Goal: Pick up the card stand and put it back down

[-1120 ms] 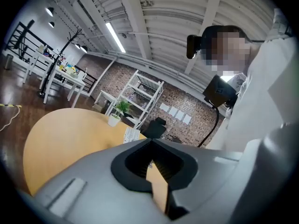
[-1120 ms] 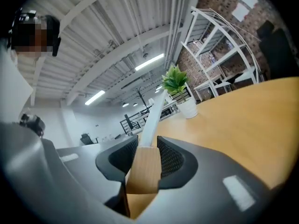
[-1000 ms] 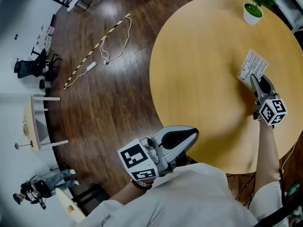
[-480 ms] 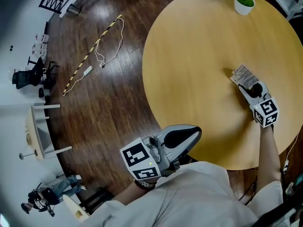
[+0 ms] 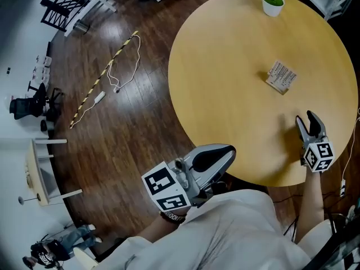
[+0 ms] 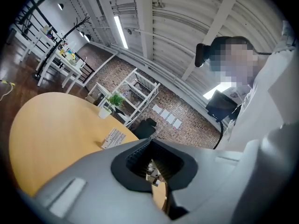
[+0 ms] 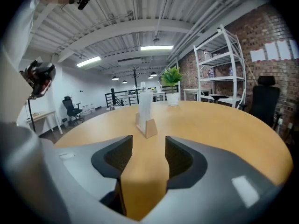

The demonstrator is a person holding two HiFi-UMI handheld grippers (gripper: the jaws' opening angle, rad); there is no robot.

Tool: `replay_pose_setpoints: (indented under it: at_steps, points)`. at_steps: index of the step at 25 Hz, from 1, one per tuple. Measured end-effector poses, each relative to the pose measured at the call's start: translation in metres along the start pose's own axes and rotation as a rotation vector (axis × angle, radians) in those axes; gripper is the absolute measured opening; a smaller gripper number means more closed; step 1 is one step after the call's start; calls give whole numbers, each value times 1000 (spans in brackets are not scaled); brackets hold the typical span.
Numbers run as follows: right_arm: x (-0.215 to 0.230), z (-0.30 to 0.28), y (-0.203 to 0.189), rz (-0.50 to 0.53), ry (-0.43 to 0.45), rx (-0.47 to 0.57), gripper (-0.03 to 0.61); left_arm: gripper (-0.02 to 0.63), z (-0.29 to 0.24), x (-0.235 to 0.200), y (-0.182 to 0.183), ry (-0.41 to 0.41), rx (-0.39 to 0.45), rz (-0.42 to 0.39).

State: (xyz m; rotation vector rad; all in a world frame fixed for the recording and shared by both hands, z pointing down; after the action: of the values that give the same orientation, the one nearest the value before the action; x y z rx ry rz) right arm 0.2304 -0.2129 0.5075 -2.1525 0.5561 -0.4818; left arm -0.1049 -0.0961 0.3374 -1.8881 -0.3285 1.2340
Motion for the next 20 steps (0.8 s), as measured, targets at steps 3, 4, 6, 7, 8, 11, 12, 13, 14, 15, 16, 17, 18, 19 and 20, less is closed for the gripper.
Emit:
replay_pose_setpoints:
  at_steps: [3, 4, 6, 7, 8, 11, 12, 13, 14, 15, 16, 17, 18, 19, 20]
  points:
    - [-71, 72, -14, -68, 2, 73, 209, -14, 45, 34, -24, -26, 23, -20]
    - [-102, 100, -19, -85, 13, 100, 207, -14, 65, 49, -38, -41, 25, -27]
    - [-170, 164, -29, -101, 28, 154, 206, -14, 109, 83, -71, -79, 14, -41]
    - [-202, 197, -31, -108, 29, 184, 204, -14, 130, 100, -86, -95, 8, -49]
    - [-231, 227, -30, -118, 27, 215, 202, -14, 148, 112, -97, -105, 2, -59]
    - [-301, 283, -27, -126, 39, 269, 195, -17, 196, 130, -124, -95, -2, -75]
    - [-324, 294, -26, -113, 51, 278, 193, -17, 214, 135, -133, -82, 2, -78]
    - [-348, 306, -24, -91, 63, 288, 192, -17, 234, 142, -141, -70, 8, -83]
    - [-372, 320, -22, -64, 69, 299, 189, -17, 253, 151, -148, -63, 14, -90]
    - [-393, 337, -18, -36, 69, 312, 187, -17, 269, 163, -152, -63, 18, -98]
    - [-412, 357, -14, -15, 59, 321, 179, -17, 282, 178, -152, -70, 18, -109]
    - [-426, 377, -11, -3, 43, 324, 176, -17, 290, 195, -149, -82, 17, -123]
    - [-435, 396, -10, 1, 26, 324, 168, -17, 294, 212, -145, -94, 17, -140]
    - [-439, 410, -11, 1, 15, 321, 167, -17, 295, 228, -140, -104, 22, -158]
    - [-439, 420, -13, 1, 9, 319, 167, -17, 294, 240, -137, -109, 33, -176]
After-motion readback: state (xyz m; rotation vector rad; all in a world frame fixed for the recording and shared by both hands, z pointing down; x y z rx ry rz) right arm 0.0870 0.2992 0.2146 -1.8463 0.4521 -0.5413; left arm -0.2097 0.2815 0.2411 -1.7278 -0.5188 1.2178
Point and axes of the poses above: the fingertips, and each gripper's own axes: z backward along the fingers, x to its right, y out of its top, the point moved 8 cm from there along z, backward along the fingers, and after that the axes turned 10 degrees about -x, right-handed, at the moved point
